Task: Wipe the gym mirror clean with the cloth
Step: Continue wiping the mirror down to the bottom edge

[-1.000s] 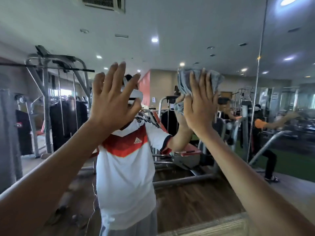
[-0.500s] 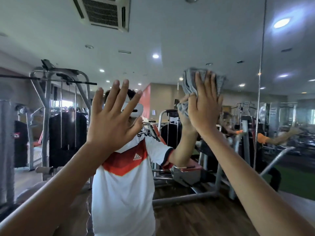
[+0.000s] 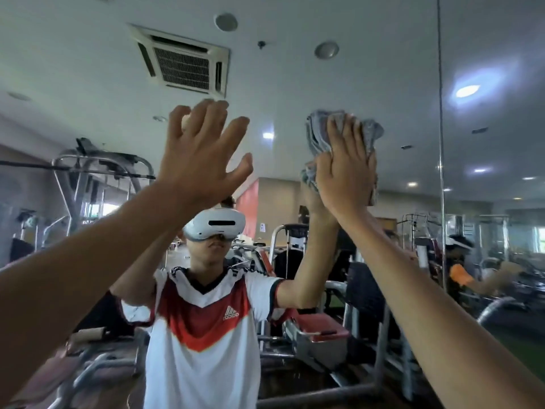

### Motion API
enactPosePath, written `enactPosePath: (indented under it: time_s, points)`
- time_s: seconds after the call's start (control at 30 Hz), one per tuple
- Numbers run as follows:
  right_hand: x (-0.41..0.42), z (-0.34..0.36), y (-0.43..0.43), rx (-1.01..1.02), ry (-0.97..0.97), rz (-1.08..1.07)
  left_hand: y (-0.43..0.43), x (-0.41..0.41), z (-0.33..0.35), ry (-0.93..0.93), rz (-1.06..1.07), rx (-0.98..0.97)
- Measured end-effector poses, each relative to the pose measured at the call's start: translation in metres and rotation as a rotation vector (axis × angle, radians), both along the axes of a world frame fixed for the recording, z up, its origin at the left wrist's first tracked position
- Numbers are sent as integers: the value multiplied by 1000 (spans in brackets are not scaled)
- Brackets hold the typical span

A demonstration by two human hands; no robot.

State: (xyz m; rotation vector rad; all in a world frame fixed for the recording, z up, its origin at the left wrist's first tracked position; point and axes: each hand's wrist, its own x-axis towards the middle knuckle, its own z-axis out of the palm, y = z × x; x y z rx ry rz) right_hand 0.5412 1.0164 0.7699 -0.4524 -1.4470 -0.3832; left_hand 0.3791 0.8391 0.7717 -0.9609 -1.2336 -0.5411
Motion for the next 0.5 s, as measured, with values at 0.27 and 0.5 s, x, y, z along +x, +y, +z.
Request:
enactPosePath:
  time_s: [0.27, 0.5]
  points:
    - [49, -50, 38, 191, -223, 13, 6, -9, 7, -50, 70, -53]
    - [13, 66, 7, -2, -20, -42, 8, -12, 10, -75, 94, 11]
